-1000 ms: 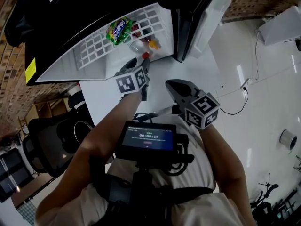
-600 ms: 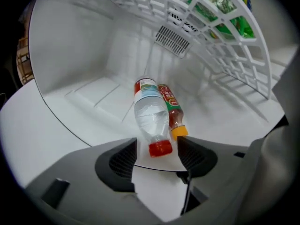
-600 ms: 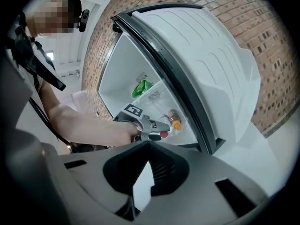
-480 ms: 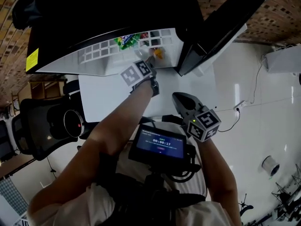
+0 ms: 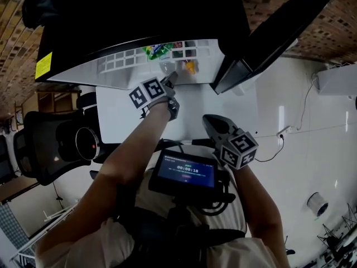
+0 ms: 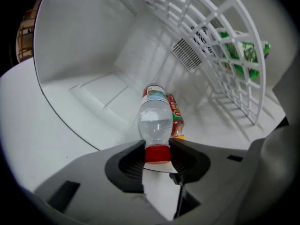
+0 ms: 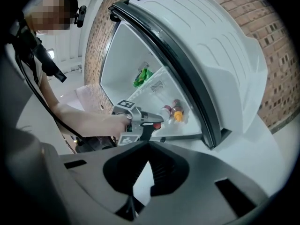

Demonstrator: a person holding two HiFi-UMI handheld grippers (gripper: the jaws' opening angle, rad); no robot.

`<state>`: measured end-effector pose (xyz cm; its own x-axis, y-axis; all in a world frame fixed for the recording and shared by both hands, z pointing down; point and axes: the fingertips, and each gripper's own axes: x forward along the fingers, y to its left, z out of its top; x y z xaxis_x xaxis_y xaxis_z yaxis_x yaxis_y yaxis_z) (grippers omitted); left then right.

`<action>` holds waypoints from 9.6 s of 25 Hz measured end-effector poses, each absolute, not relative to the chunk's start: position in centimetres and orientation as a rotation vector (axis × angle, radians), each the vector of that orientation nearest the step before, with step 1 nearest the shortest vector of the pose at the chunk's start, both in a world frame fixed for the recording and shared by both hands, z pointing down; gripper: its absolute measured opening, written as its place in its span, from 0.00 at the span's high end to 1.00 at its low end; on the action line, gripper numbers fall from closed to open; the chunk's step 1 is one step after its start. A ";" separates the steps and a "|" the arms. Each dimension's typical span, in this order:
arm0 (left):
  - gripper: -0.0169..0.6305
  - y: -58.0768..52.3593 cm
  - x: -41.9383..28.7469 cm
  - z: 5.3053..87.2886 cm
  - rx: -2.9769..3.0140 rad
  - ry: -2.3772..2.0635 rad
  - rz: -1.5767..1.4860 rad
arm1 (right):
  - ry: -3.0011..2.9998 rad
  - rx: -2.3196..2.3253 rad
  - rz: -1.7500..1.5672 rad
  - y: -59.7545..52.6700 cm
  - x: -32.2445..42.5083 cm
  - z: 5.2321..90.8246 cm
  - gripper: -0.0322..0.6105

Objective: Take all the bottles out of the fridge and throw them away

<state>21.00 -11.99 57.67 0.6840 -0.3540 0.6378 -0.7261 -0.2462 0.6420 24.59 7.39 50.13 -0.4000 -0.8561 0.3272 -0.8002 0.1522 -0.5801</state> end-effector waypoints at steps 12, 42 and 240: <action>0.73 -11.1 15.4 54.8 1.869 -0.712 0.348 | 2.421 -1.571 -1.101 4.8 21.3 49.9 0.95; 0.73 -7.6 6.4 49.1 1.824 -0.599 -0.036 | 2.652 -1.326 -1.069 1.2 15.1 48.5 0.95; 0.95 -1.4 11.9 43.0 2.842 0.041 0.461 | 2.325 -1.763 -0.757 1.2 17.4 42.5 0.95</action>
